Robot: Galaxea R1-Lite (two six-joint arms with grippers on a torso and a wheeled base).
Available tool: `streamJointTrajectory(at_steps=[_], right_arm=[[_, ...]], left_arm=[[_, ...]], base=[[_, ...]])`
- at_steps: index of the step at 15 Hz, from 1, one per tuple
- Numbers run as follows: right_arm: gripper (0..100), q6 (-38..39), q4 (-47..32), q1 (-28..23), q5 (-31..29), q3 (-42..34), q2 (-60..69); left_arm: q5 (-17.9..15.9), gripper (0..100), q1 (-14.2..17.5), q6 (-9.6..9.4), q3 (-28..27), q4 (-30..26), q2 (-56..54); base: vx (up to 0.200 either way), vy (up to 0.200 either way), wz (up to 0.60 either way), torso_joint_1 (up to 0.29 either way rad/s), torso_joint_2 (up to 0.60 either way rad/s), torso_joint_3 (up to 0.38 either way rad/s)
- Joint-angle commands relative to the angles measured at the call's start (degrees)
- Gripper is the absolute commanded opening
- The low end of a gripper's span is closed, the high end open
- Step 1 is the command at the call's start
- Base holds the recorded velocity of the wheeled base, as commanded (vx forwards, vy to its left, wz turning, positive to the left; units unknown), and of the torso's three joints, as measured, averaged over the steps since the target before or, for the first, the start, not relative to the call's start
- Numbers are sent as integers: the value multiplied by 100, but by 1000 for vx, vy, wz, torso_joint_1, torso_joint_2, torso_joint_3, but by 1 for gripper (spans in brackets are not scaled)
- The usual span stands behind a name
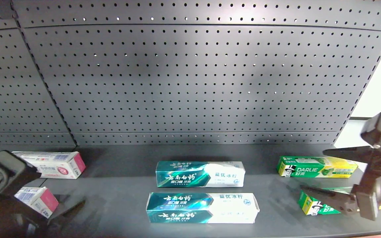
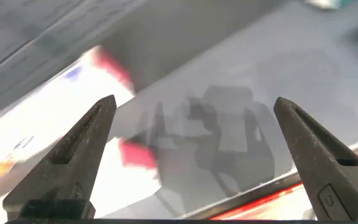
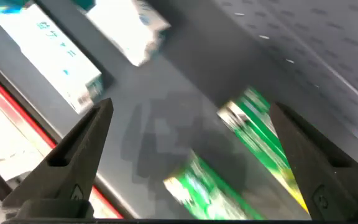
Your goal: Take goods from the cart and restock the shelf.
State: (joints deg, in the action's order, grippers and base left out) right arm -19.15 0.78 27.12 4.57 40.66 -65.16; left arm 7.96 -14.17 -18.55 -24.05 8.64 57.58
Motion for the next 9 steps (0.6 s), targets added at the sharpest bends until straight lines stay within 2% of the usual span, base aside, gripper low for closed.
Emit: streamJointTrajectory(at_steps=[1,2,4,6,7,9], right_arm=[[100,219,-16,-471,-18,-770,1242],[100,254,-16,-594,-26,-998,1524],[100,280,133,-1007,-123,-1464,2104],[100,298,291,-1412,-150,-1622,2376],[100,316,326,-1719,-106,-1789,2666],[100,377,414,-1763,-114,-2237,3167]], left_arm=[[-49,100,590,1,287,15,-801],[-40,100,757,1,393,32,-1012],[39,100,845,177,718,50,-1767],[347,100,898,238,902,-21,-2295],[557,100,1074,396,1140,-47,-2796],[566,100,1408,555,1561,-56,-3402]], base=[[0,0,0,0,0,0],[0,0,0,0,0,0],[0,0,0,0,0,0],[0,0,0,0,0,0],[0,0,0,0,0,0],[0,0,0,0,0,0]])
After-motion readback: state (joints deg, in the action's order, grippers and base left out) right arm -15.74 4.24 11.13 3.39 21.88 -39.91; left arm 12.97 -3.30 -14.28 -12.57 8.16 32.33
